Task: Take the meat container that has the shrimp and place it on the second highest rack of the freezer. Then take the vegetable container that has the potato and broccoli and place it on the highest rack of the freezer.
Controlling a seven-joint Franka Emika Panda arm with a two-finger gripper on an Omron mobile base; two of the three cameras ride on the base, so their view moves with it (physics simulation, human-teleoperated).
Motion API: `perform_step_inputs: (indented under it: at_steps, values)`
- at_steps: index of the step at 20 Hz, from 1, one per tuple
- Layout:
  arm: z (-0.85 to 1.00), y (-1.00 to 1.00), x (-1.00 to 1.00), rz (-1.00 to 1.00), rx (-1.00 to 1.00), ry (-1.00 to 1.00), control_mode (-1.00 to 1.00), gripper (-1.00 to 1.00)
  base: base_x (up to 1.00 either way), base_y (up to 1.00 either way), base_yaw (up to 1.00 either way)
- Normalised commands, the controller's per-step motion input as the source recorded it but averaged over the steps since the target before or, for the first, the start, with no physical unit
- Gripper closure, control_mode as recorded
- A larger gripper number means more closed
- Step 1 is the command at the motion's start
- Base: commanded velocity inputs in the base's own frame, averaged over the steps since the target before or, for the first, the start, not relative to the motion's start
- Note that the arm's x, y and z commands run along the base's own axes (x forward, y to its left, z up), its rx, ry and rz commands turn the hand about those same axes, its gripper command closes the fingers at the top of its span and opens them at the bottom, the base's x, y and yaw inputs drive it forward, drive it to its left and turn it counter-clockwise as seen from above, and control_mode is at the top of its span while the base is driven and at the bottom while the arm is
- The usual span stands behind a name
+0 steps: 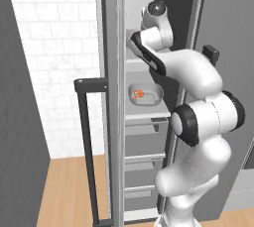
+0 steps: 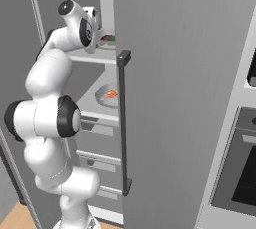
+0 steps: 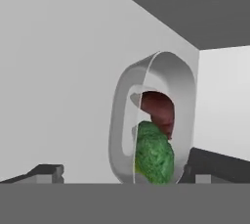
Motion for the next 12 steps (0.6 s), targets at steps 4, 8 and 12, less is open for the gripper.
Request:
perform_step_inputs:
  at_steps: [4,8,12]
  values:
    - [0.80,0.13,-0.46,-0.06,0.00,-0.06,-1.00,-1.00,0.00,0.00,0.00]
    - [0.53,0.01,-0.97,-0.02,0.00,-0.16,-1.00,-1.00,0.00,0.00,0.00]
    - [0.09,0.01,-1.00,0.00,0.00,-0.06,-1.00,-1.00,0.00,0.00,0.00]
